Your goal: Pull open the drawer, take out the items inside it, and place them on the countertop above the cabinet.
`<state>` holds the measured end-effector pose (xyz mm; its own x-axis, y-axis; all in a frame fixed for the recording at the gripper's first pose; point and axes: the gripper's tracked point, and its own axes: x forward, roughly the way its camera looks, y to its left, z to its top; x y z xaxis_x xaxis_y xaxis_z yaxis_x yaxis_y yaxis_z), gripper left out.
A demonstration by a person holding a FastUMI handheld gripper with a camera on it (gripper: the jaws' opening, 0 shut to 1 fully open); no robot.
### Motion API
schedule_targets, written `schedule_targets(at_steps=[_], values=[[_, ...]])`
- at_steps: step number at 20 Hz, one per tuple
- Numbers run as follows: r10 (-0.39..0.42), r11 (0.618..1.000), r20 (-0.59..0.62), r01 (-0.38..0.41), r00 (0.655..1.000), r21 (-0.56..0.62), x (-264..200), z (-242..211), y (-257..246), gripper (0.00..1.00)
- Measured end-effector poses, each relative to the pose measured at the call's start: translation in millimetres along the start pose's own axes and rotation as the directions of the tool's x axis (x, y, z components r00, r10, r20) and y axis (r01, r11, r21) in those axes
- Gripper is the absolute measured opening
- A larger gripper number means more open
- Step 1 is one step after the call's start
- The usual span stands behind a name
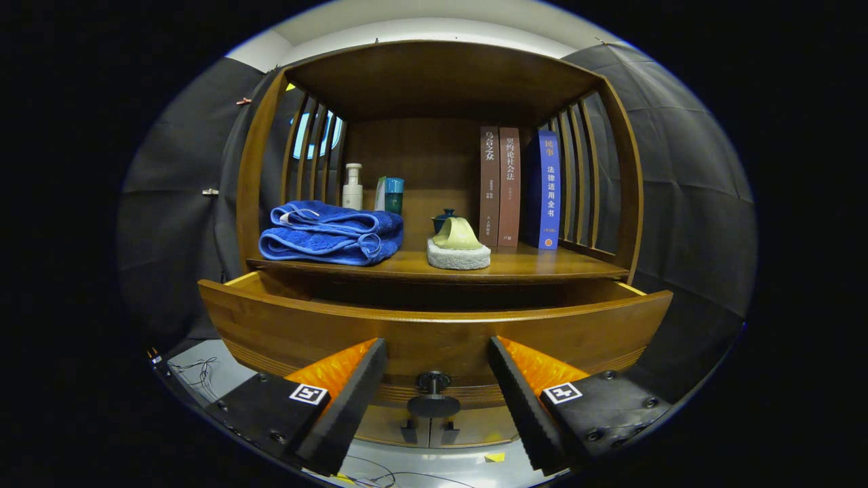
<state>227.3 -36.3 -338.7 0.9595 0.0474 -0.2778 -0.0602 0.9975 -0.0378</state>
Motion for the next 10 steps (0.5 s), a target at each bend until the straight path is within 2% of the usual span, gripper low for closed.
schedule_targets(at_steps=[7, 10], values=[[0.0, 1.0, -0.015, 0.0, 1.0, 0.016, 34.8, 5.1, 2.6, 1.0], [-0.002, 1.0, -0.023, 0.001, 1.0, -0.018, 46.7, 5.5, 1.5, 1.0]])
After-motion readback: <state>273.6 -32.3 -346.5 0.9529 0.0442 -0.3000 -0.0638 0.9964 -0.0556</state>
